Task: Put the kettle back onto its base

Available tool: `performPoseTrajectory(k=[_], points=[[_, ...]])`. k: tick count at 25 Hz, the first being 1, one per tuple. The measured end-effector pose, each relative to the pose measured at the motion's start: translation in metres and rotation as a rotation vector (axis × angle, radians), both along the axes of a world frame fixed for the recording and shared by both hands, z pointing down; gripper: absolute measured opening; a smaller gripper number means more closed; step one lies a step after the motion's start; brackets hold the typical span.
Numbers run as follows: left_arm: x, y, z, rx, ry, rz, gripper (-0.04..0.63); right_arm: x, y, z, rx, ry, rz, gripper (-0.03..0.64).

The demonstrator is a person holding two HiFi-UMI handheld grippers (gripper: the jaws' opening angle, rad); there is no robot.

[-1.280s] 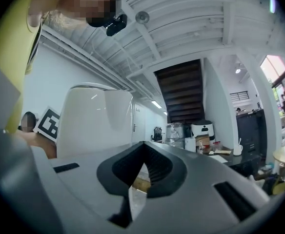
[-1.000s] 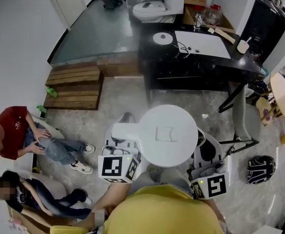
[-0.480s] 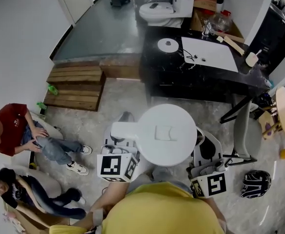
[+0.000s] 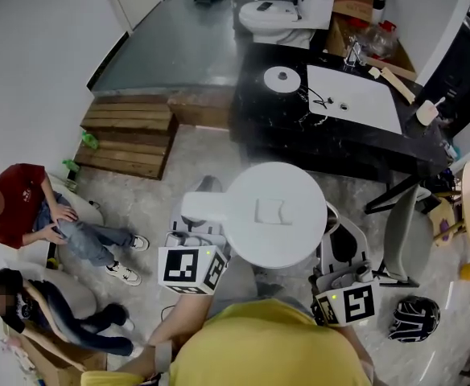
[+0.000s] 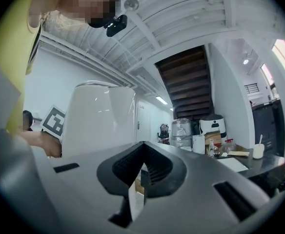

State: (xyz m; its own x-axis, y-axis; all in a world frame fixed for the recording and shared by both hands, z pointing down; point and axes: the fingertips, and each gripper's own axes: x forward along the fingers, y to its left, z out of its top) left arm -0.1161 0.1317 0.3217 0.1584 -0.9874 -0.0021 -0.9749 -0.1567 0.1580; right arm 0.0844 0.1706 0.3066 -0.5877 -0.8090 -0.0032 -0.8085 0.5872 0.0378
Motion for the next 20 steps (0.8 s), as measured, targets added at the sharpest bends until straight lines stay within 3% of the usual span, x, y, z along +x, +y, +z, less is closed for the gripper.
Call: performPoseTrajectory(k=[20], points=[[-0.026,-0.169,0.006,0.002,-0.004,0.139,0.029,-0.041,-0.15,0.001,0.019,0.001,0.113,0.005]])
